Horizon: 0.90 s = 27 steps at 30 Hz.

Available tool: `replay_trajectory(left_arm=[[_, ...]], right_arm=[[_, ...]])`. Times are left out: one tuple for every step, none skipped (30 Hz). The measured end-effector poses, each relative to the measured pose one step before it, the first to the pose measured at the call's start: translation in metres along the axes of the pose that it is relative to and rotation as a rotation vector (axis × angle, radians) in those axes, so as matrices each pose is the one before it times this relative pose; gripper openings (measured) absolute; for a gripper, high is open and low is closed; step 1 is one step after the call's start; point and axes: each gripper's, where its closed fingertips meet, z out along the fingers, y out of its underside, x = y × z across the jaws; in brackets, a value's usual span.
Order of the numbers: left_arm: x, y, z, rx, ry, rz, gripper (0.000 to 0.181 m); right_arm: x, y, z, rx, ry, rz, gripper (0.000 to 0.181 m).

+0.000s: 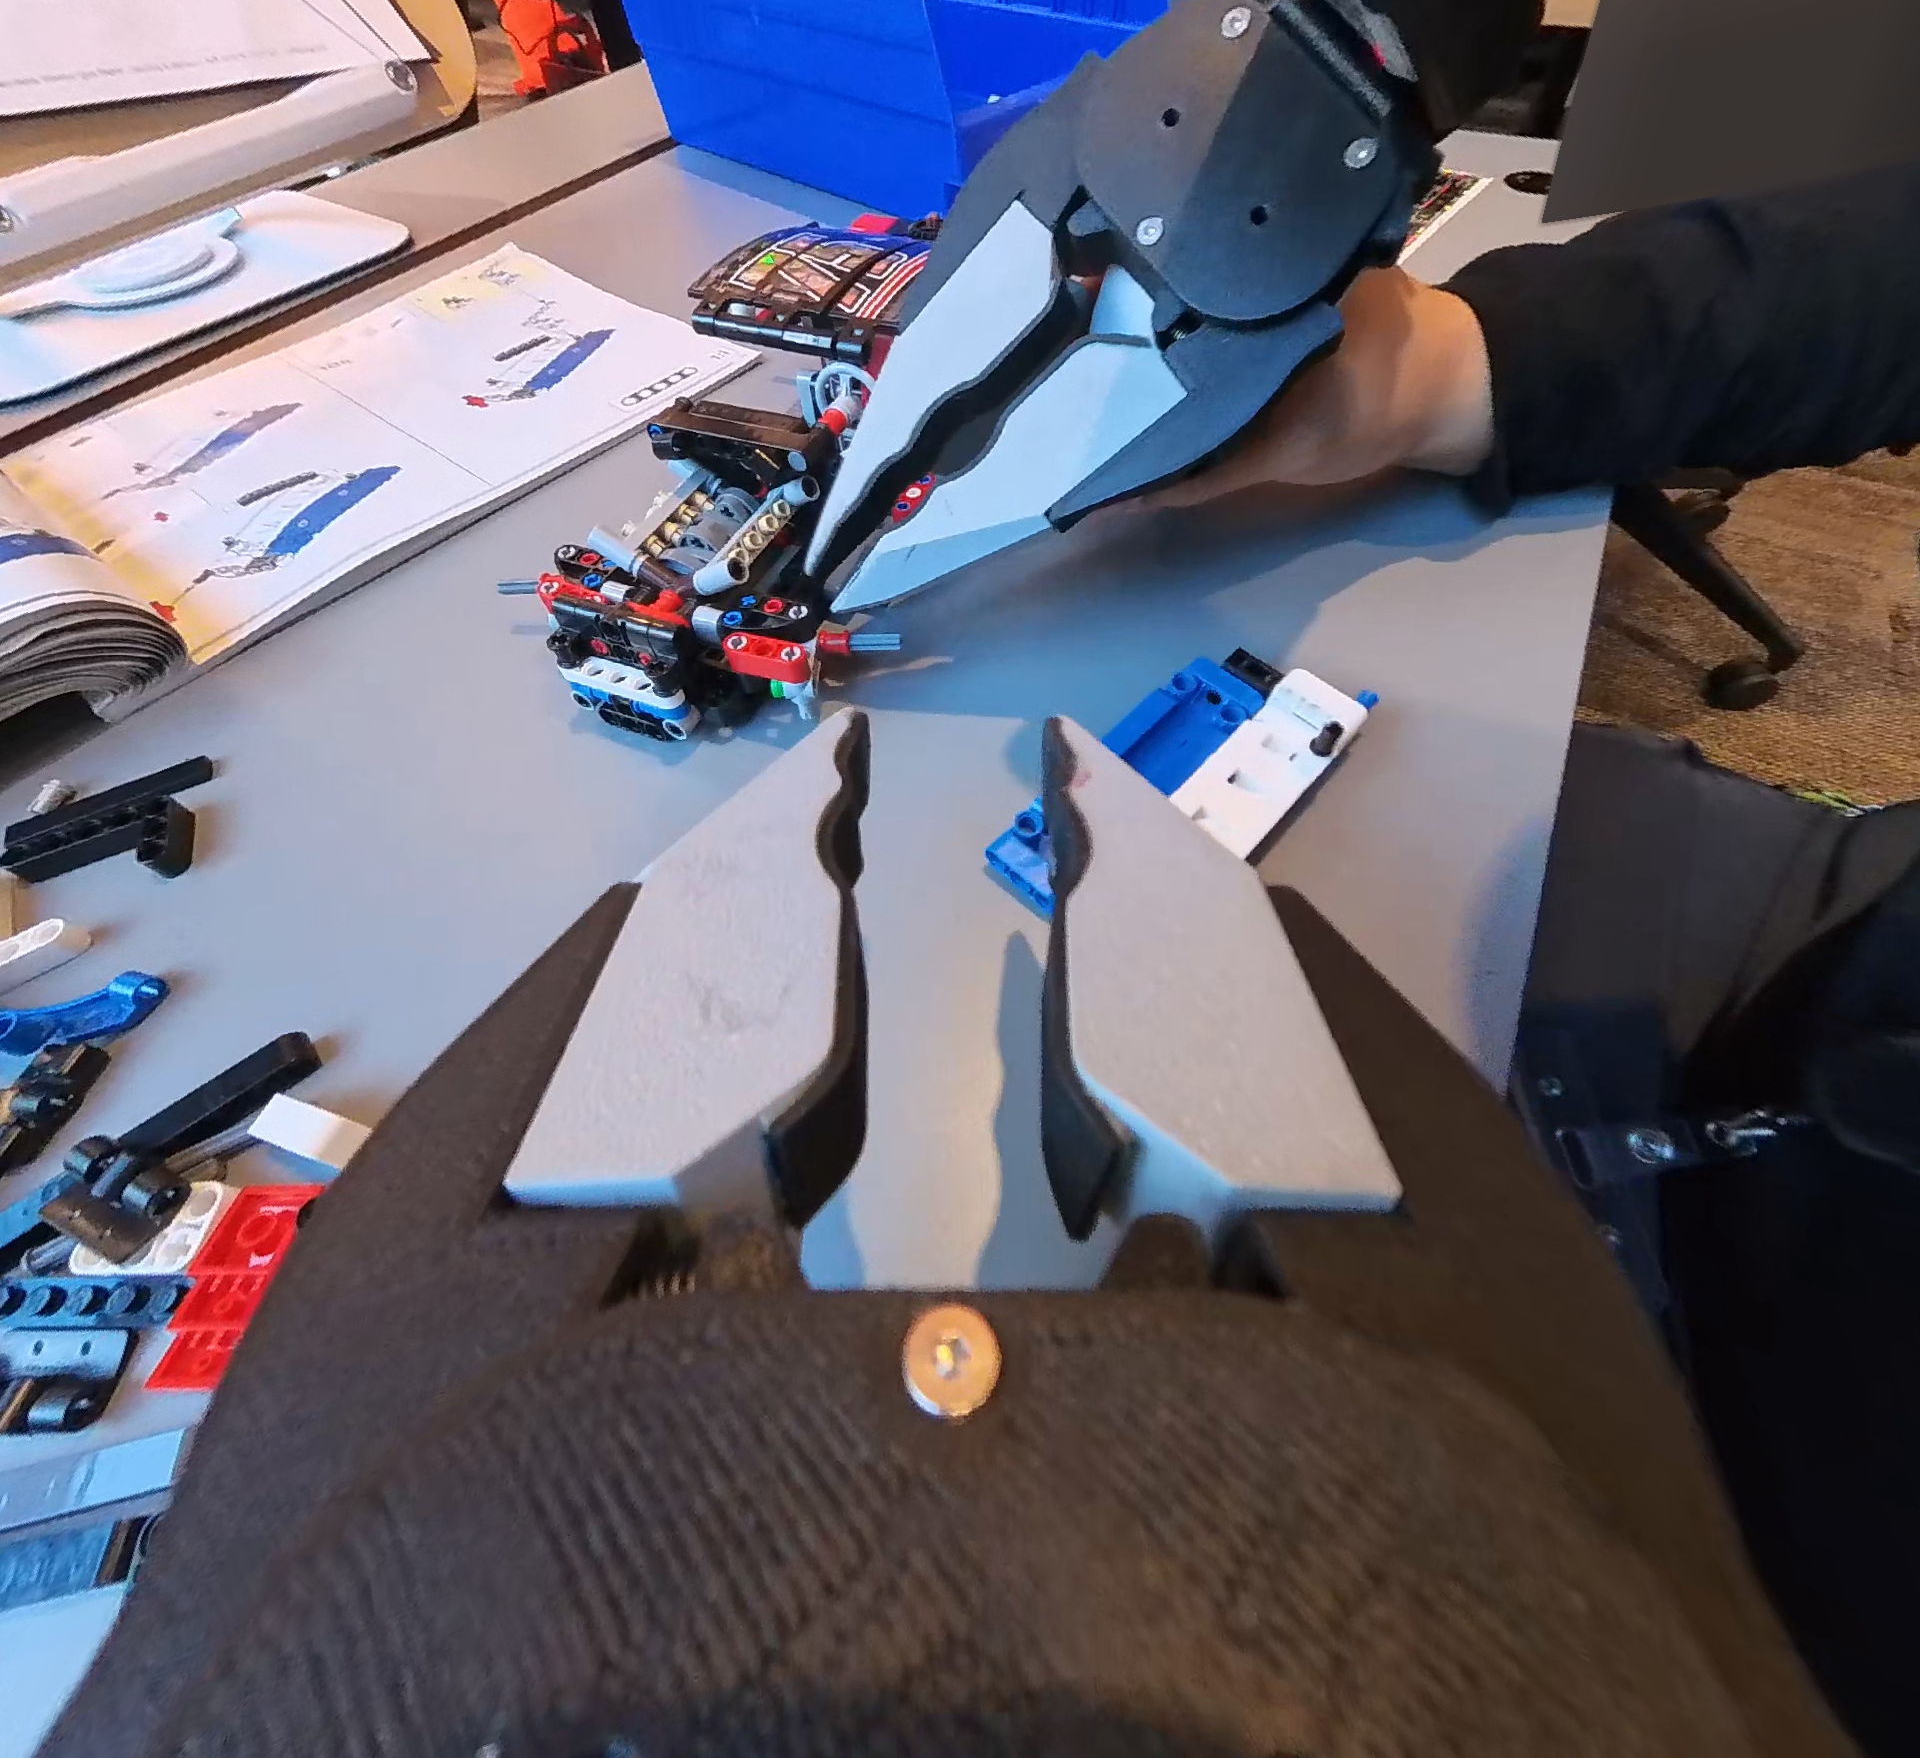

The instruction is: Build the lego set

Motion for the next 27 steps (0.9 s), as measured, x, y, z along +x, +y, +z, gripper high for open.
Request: replay_trajectory(left_arm=[[0.00069, -0.00003, -0.00001, 0.0004, 0.0064, -0.0001, 0.030], [0.00082, -0.00015, -0.00001, 0.0004, 0.0063, 0.0007, 0.031], [0.00067, 0.00013, 0.00012, -0.0006, 0.0052, 0.0013, 0.032], [0.00107, 0.00002, 0.00004, -0.0004, 0.0061, 0.0031, 0.034], [0.00089, 0.00002, 0.00012, -0.0008, 0.0042, 0.0041, 0.036], [0.00055, 0.00025, 0.00014, -0.0020, 0.0013, 0.0044, 0.036], [0.00077, 0.00035, 0.00031, -0.0026, 0.0025, 0.0051, 0.037], [0.00123, 0.00018, 0.00030, -0.0021, 0.0053, 0.0060, 0.038], [0.00103, 0.00021, 0.00028, -0.0023, 0.0036, 0.0055, 0.038], [0.00083, 0.00037, 0.00030, -0.0028, 0.0030, 0.0051, 0.039], [0.00103, 0.00022, 0.00036, -0.0027, 0.0049, 0.0053, 0.039], [0.00093, 0.00037, 0.00036, -0.0031, 0.0038, 0.0044, 0.040], [0.00068, 0.00028, 0.00024, -0.0028, 0.0028, 0.0038, 0.040], [0.00056, 0.00032, 0.00037, -0.0026, 0.0021, 0.0032, 0.040], [0.00036, 0.00029, 0.00021, -0.0026, 0.0013, 0.0020, 0.040], [0.00047, 0.00014, 0.00020, -0.0012, 0.0029, 0.0016, 0.041], [0.00050, 0.00001, -0.00006, 0.0001, 0.0035, 0.0007, 0.041], [-0.00002, 0.00002, -0.00002, 0.0001, 0.0016, -0.0015, 0.041], [0.00001, -0.00003, 0.00002, 0.0005, 0.0024, -0.0025, 0.041], [0.00009, -0.00010, -0.00014, 0.0007, 0.0030, -0.0027, 0.041], [0.00001, -0.00005, -0.00002, 0.0008, 0.0028, -0.0028, 0.041], [-0.00010, -0.00006, -0.00020, 0.0006, 0.0020, -0.0030, 0.041], [-0.00009, 0.00002, 0.00005, -0.0001, 0.0019, -0.0029, 0.041], [-0.00002, 0.00007, -0.00004, -0.0003, 0.0021, -0.0026, 0.041], [0.00005, -0.00003, 0.00000, 0.0004, 0.0019, -0.0020, 0.041], [-0.00001, -0.00019, -0.00017, 0.0015, 0.0015, -0.0012, 0.041], [0.00017, -0.00025, -0.00021, 0.0021, 0.0015, -0.0007, 0.041]], right_arm=[[-0.00028, -0.00031, -0.00013, 0.0030, -0.0053, 0.0046, 0.006], [-0.00014, -0.00017, -0.00009, 0.0035, -0.0062, 0.0074, 0.005], [0.00039, -0.00032, -0.00030, 0.0052, -0.0054, 0.0094, 0.005], [0.00082, -0.00058, -0.00062, 0.0074, -0.0056, 0.0114, 0.005], [0.00093, -0.00076, -0.00082, 0.0092, -0.0063, 0.0131, 0.004], [0.00103, -0.00110, -0.00117, 0.0114, -0.0065, 0.0141, 0.004], [0.00103, -0.00128, -0.00121, 0.0126, -0.0076, 0.0161, 0.004], [0.00076, -0.00130, -0.00120, 0.0127, -0.0103, 0.0186, 0.004], [0.00044, -0.00131, -0.00107, 0.0127, -0.0113, 0.0189, 0.003], [0.00049, -0.00104, -0.00091, 0.0111, -0.0104, 0.0173, 0.003], [0.00024, -0.00083, -0.00079, 0.0086, -0.0102, 0.0150, 0.003], [-0.00004, -0.00080, -0.00079, 0.0077, -0.0103, 0.0129, 0.003], [-0.00018, -0.00094, -0.00087, 0.0083, -0.0103, 0.0104, 0.002], [-0.00039, -0.00135, -0.00115, 0.0102, -0.0101, 0.0072, 0.002], [-0.00017, -0.00173, -0.00132, 0.0120, -0.0080, 0.0055, 0.002], [0.00036, -0.00166, -0.00151, 0.0112, -0.0049, 0.0068, 0.002], [0.00040, -0.00163, -0.00168, 0.0107, -0.0052, 0.0084, 0.002], [0.00027, -0.00174, -0.00162, 0.0123, -0.0071, 0.0089, 0.002], [0.00027, -0.00169, -0.00158, 0.0124, -0.0069, 0.0101, 0.001], [0.00041, -0.00141, -0.00136, 0.0105, -0.0066, 0.0114, 0.001], [0.00039, -0.00116, -0.00127, 0.0095, -0.0069, 0.0120, 0.001], [0.00026, -0.00105, -0.00106, 0.0091, -0.0075, 0.0122, 0.001], [0.00005, -0.00095, -0.00092, 0.0080, -0.0078, 0.0117, 0.001], [-0.00008, -0.00074, -0.00075, 0.0068, -0.0073, 0.0103, 0.001], [-0.00015, -0.00060, -0.00045, 0.0060, -0.0066, 0.0083, 0.001], [-0.00031, -0.00046, -0.00038, 0.0050, -0.0057, 0.0067, 0.001], [-0.00044, -0.00049, -0.00031, 0.0038, -0.0055, 0.0050, 0.001]])
